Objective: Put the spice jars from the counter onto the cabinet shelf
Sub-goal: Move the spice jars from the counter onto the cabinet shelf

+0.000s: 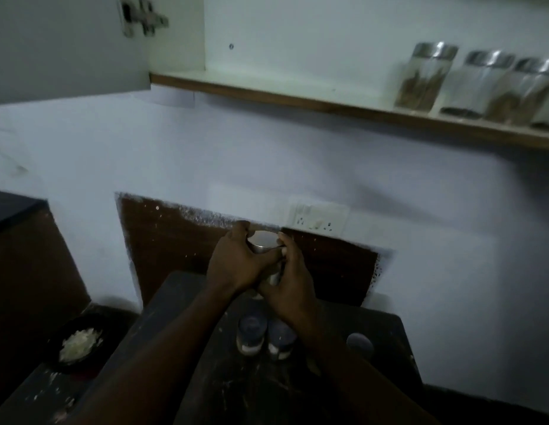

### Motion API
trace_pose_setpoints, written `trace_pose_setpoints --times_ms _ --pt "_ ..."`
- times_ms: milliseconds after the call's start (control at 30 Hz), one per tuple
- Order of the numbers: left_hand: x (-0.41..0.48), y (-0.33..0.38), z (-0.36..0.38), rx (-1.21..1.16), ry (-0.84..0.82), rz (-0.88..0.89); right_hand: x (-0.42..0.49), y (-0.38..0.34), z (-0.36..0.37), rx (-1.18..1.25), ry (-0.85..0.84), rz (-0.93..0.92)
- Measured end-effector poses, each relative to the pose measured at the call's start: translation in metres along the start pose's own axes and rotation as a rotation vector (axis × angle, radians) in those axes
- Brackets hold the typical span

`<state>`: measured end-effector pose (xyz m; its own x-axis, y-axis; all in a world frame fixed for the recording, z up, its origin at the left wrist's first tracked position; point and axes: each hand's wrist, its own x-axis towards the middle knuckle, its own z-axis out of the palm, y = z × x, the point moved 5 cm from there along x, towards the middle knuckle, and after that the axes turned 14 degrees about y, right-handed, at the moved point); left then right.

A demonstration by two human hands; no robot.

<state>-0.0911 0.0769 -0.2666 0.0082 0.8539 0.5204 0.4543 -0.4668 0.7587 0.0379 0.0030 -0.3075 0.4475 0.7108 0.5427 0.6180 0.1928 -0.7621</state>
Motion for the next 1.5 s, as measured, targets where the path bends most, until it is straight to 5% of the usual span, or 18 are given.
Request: trace_pose_setpoints --times_ms 267,567,800,1100,1500 --pt "0.077 0.136 -0.017 -0.407 0.039 0.081 0.124 -0.096 -0.094 -0.036 0.319 -0.191" --pt "0.166 0.267 -0.006 -0.417 0.142 0.335 0.247 -0.171 -0.185 -0.100 0.465 -0.373" --pt "0.212 0.282 0.047 -0.347 -0.014 0.245 0.300 -0.146 -0.197 -0.200 0.368 -0.255" --pt "0.244 0.274 0.093 -0.113 -0.014 -0.033 0.340 -0.114 -0.197 -0.317 0.466 -0.139" --pt "0.265 0.282 0.133 0.137 -0.136 0.064 0.349 -0.105 -0.191 -0.462 0.441 -0.032"
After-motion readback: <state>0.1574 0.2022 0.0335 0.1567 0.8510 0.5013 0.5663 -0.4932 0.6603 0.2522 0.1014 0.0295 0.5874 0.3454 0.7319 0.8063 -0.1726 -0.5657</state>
